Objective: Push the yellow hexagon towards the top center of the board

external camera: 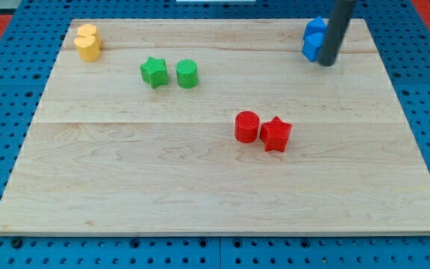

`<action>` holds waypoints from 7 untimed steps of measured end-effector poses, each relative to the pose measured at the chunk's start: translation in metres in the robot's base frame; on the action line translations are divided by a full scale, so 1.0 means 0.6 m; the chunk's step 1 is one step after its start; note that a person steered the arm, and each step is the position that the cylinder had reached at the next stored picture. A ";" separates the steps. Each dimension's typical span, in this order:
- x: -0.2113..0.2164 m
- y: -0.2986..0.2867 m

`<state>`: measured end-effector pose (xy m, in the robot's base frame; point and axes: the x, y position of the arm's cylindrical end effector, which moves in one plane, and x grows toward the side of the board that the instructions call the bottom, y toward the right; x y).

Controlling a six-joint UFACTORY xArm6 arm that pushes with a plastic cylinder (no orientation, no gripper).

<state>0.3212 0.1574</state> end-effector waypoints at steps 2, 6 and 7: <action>-0.069 -0.197; -0.054 -0.544; -0.020 -0.647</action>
<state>0.3094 -0.2306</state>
